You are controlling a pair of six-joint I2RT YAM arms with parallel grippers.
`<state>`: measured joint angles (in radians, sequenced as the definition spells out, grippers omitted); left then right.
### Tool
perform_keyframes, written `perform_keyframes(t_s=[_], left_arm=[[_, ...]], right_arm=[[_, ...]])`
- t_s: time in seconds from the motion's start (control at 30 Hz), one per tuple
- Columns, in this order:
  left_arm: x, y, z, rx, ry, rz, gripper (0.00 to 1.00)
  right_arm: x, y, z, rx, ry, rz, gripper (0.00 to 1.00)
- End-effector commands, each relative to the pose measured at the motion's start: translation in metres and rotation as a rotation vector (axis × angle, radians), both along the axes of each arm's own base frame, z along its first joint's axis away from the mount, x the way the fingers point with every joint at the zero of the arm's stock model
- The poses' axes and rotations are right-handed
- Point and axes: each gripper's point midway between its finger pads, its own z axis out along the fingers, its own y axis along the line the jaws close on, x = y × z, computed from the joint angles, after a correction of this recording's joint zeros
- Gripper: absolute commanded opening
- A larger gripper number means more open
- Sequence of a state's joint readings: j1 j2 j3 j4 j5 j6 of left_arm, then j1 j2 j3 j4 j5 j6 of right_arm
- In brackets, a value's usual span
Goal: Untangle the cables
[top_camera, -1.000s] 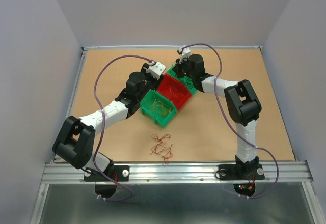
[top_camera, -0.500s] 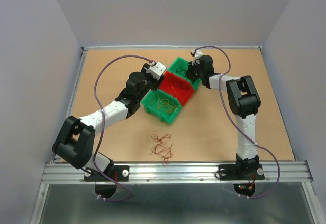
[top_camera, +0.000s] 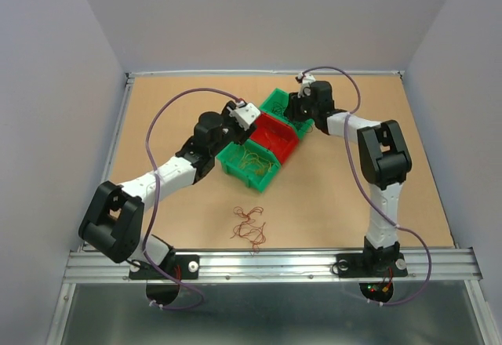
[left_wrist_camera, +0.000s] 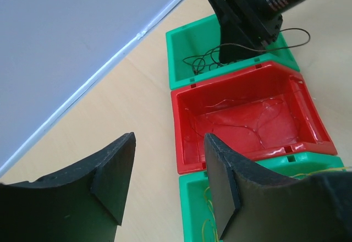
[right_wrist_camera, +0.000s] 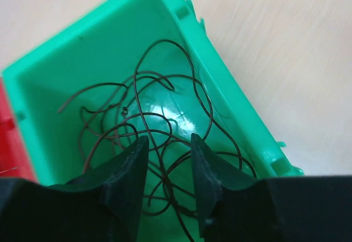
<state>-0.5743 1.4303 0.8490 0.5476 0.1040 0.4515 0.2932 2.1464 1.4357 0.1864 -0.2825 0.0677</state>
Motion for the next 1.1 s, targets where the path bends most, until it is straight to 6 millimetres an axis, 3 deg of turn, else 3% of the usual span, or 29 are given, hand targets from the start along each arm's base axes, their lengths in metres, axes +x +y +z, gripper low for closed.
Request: perform_keyframes(t_s=[0.0,0.07,0.1,0.17,0.23,0.27,0.33,0.37,0.43,0.47,0.6,0.67,0.7,0.77,0.83,1.0,1.07], left_arm=[[-0.019,-0.006,0.037,-0.033,-0.096,-0.092,0.65],[-0.024,-0.008,0.037,-0.029,-0.103,-0.122,0.66],[-0.026,-0.007,0.040,-0.030,-0.110,-0.126,0.66],[-0.030,-0.010,0.041,-0.024,-0.112,-0.151,0.66],[-0.036,-0.012,0.042,-0.009,-0.123,-0.186,0.66],[-0.043,-0.017,0.037,0.002,-0.111,-0.229,0.66],[-0.054,-0.025,0.036,0.038,-0.118,-0.305,0.68],[-0.067,-0.033,0.021,0.079,-0.070,-0.385,0.68],[-0.090,-0.049,0.011,0.182,-0.093,-0.537,0.68],[-0.124,-0.058,-0.012,0.229,-0.021,-0.696,0.68],[-0.179,-0.059,-0.058,0.420,-0.022,-0.916,0.71],[-0.198,-0.056,-0.076,0.499,0.009,-0.973,0.72],[-0.203,-0.054,-0.078,0.522,0.018,-0.995,0.72],[-0.226,-0.046,-0.091,0.583,0.071,-1.080,0.84],[-0.238,-0.042,-0.098,0.606,0.099,-1.111,0.86],[-0.267,-0.032,-0.138,0.727,0.187,-1.172,0.86],[-0.274,-0.029,-0.144,0.763,0.226,-1.207,0.84]], right_arm=[[0.000,0.003,0.082,0.057,-0.160,-0.003,0.45],[-0.004,-0.002,0.093,0.054,-0.188,-0.016,0.57],[-0.007,-0.005,0.106,0.054,-0.217,-0.031,0.61],[-0.017,-0.011,0.108,0.062,-0.243,-0.045,0.65],[-0.026,-0.015,0.128,0.075,-0.292,-0.053,0.75],[-0.033,-0.017,0.119,0.069,-0.273,-0.053,0.76],[-0.042,-0.021,0.127,0.067,-0.278,-0.061,0.78],[-0.048,-0.023,0.123,0.064,-0.265,-0.062,0.78],[-0.056,-0.029,0.121,0.057,-0.249,-0.083,0.78],[-0.062,-0.035,0.126,0.061,-0.252,-0.113,0.78],[-0.079,-0.049,0.140,0.074,-0.274,-0.173,0.79],[-0.086,-0.054,0.144,0.078,-0.276,-0.190,0.79],[-0.091,-0.056,0.156,0.092,-0.296,-0.200,0.79],[-0.098,-0.058,0.154,0.091,-0.284,-0.204,0.80],[-0.106,-0.061,0.159,0.095,-0.290,-0.209,0.81],[-0.117,-0.067,0.169,0.107,-0.314,-0.221,0.81],[-0.120,-0.069,0.171,0.108,-0.322,-0.229,0.83]])
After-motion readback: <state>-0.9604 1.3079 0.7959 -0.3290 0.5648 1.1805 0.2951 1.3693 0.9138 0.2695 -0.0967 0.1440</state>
